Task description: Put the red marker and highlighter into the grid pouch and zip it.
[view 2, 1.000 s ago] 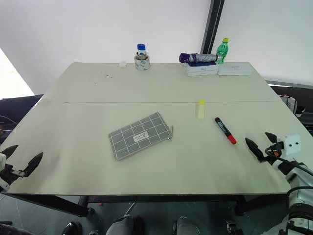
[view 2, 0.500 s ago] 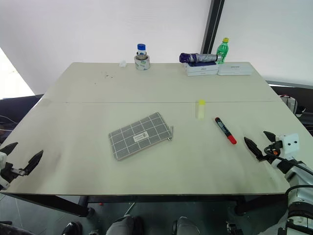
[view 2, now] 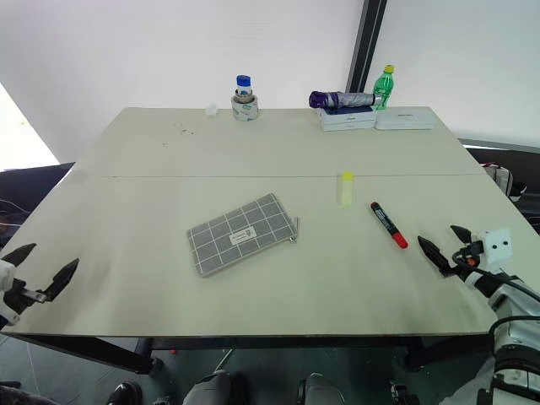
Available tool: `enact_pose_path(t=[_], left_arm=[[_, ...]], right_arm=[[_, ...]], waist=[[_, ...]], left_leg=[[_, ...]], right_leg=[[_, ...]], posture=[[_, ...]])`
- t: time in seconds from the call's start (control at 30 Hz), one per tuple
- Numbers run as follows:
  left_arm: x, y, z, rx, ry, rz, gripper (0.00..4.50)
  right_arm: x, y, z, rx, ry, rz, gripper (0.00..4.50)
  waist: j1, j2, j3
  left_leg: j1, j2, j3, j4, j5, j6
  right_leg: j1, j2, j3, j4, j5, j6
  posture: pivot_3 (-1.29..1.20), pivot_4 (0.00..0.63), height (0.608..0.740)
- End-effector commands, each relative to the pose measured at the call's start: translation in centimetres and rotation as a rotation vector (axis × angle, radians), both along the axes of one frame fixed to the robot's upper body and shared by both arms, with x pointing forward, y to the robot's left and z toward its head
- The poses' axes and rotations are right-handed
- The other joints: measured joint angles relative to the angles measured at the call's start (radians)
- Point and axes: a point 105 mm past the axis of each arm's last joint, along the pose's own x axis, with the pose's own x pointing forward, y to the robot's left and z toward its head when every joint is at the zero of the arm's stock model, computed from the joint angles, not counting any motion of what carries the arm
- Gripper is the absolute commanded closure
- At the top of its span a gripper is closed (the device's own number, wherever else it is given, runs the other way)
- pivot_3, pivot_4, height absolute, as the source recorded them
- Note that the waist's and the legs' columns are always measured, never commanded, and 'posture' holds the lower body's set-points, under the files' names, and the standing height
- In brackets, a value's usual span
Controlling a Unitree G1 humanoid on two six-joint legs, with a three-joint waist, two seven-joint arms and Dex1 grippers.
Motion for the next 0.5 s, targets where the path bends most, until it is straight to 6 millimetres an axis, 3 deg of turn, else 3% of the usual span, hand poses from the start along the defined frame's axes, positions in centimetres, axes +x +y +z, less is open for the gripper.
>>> enact_pose_path(t=[0.03,0.37,0.43,0.5], left_arm=[[0.0,-0.1,0.8,0.029,-0.027,-0.013,0.0],[0.4,-1.4,0.9,0.078,-0.029,-0.098,0.0],[0.9,-2.8,0.8,0.14,-0.023,-0.163,0.0],[1.8,-4.5,0.7,0.209,-0.023,-0.236,0.0]], right_arm=[[0.0,-0.6,1.5,-0.031,-0.039,-0.005,0.02],[0.3,-0.1,2.4,-0.038,-0.062,0.023,0.02],[1.3,1.3,3.5,-0.04,-0.089,0.071,0.02],[2.6,3.9,4.6,-0.033,-0.118,0.158,0.02]], waist=[[0.001,0.0,0.0],[0.0,0.0,0.0],[0.0,0.001,0.0],[-0.001,0.001,0.001]], left_leg=[[0.0,0.0,0.0,0.0,0.0,0.0],[0.0,0.0,0.0,0.0,0.0,0.0],[0.0,0.0,0.0,0.0,0.0,-0.001],[0.0,0.0,0.0,0.0,-0.001,-0.001]], right_leg=[[0.0,0.0,0.0,0.0,0.0,0.0],[0.0,0.0,0.0,0.0,0.0,0.0],[0.0,0.0,0.0,0.0,0.0,0.0],[0.0,0.0,0.0,0.0,0.0,0.0]], posture=[[0.0,0.15,0.74],[0.0,0.15,0.74],[0.0,0.15,0.74],[0.0,0.15,0.74]])
